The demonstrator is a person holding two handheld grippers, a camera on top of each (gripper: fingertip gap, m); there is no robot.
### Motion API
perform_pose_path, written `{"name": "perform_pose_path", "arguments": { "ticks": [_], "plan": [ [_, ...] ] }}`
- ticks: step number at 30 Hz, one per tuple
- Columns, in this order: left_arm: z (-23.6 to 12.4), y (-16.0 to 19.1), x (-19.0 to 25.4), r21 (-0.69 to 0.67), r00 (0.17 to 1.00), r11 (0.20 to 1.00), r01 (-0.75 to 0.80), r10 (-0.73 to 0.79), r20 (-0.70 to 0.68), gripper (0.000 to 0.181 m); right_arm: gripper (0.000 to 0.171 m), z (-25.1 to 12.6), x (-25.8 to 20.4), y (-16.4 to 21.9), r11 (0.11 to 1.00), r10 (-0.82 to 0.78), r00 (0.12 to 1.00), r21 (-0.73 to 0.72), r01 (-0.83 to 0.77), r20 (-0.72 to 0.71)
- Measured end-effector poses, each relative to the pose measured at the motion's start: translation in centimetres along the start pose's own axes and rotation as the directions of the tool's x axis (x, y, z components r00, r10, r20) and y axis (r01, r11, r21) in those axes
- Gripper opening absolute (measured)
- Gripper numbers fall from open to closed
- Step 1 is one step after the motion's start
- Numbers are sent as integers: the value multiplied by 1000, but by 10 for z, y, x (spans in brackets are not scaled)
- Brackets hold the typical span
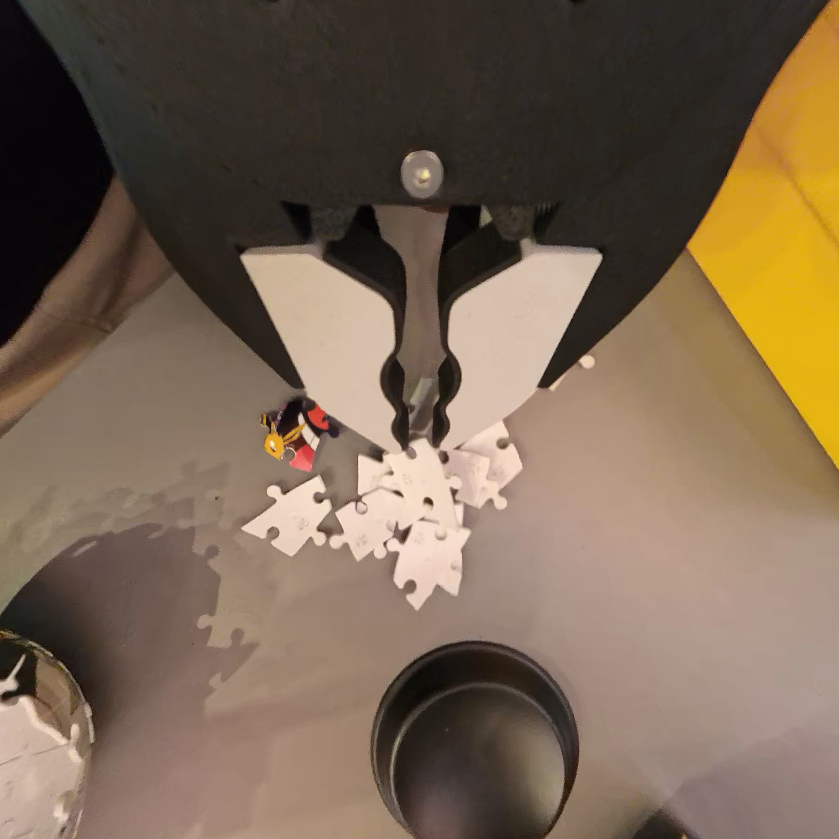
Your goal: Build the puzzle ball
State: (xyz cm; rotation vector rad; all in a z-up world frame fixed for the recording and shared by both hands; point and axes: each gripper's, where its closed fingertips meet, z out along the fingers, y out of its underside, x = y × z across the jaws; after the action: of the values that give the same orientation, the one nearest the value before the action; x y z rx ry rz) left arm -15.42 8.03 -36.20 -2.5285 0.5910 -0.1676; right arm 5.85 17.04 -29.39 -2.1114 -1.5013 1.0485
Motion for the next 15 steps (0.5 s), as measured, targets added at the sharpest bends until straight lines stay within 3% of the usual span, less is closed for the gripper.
{"name": "perform_pose_path", "arguments": {
  "ticks": [4, 7, 15],
  "plan": [
    [-4, 16, 2, -25, 999, 999, 39, -39, -12, 11, 35, -1, 1, 0, 1000, 3, 1000, 2, -3, 1],
    [-6, 23, -1, -31, 998, 998, 56, -56, 4, 30, 35, -1, 1, 0, 1000, 5, 1000, 4, -5, 1],
    [-2, 17, 5, -32, 999, 999, 33, -33, -17, 42, 35, -1, 0, -1, 1000, 0, 1000, 4, 0, 0]
  ]
}}
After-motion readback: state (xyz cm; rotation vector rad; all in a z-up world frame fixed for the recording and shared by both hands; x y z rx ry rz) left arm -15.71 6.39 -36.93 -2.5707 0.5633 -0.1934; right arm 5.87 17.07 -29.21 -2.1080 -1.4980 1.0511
